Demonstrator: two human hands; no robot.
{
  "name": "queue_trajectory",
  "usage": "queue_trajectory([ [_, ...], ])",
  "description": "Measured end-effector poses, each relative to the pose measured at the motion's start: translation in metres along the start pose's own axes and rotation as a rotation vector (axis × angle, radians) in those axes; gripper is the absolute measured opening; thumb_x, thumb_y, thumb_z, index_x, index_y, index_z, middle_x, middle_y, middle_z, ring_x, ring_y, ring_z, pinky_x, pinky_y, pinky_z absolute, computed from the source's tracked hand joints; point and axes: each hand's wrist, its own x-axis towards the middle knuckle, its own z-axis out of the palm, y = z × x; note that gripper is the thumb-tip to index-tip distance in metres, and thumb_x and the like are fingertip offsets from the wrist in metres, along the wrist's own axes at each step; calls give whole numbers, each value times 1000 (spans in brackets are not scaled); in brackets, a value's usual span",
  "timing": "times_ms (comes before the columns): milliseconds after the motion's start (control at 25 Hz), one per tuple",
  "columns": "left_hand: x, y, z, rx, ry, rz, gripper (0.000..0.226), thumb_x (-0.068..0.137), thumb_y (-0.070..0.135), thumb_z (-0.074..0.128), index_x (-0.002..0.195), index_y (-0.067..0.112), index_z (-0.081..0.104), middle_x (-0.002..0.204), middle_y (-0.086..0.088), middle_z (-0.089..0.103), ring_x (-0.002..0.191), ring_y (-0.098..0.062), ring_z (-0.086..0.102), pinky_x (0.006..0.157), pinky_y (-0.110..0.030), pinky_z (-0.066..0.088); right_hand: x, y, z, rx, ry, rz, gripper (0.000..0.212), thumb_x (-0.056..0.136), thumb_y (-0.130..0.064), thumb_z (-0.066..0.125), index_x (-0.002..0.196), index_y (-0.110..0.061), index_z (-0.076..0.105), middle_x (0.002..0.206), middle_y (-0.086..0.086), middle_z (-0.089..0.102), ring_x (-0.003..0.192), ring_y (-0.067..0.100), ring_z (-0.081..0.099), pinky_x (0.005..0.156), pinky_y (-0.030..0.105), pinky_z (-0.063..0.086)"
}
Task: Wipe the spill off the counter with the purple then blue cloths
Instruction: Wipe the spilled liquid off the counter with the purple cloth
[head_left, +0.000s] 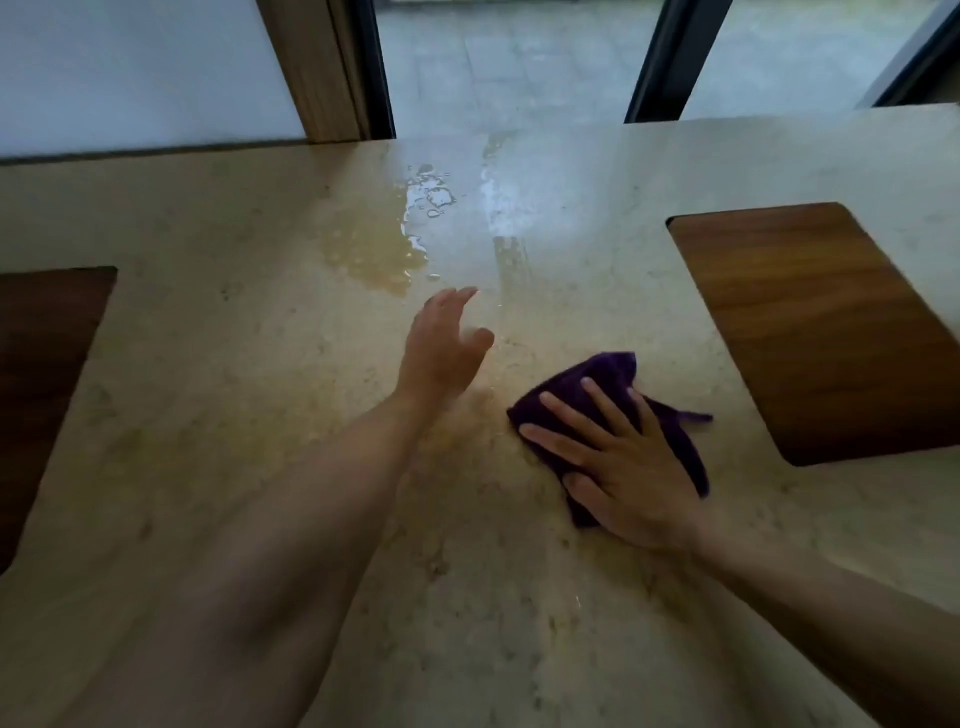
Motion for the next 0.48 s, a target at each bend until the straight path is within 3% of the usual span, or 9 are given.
queue_trajectory([
  [120,-20,-33,-33,371,-122,123,78,74,59,38,141,20,49,153,-13,38,140,-34,35,113,-51,29,-101,-44,19,-5,-28,134,58,96,-51,29,152,-52,15,164,-13,15,153,27,5,115,60,11],
  [240,-30,-69,-69,662,-179,66,71,85,70,42,148,37,32,163,-2,16,148,-32,15,115,-61,17,-160,-90,33,63,-45,469,63,91,-49,33,152,-50,19,162,-10,24,150,26,16,112,59,18],
  [360,-27,-96,-101,761,-225,-84,80,78,87,25,149,51,11,165,5,-1,150,-36,-1,113,-68,8,-161,-129,35,251,-48,882,62,89,-53,17,144,-65,-9,162,-20,-3,151,20,5,116,60,11],
  [480,-26,-115,-106,766,-204,-95,90,66,97,5,147,57,1,165,5,-3,149,-39,-2,111,-72,4,-127,-150,32,385,60,1153,49,94,-50,-4,130,-63,-35,156,-24,-25,152,20,-10,118,60,5],
])
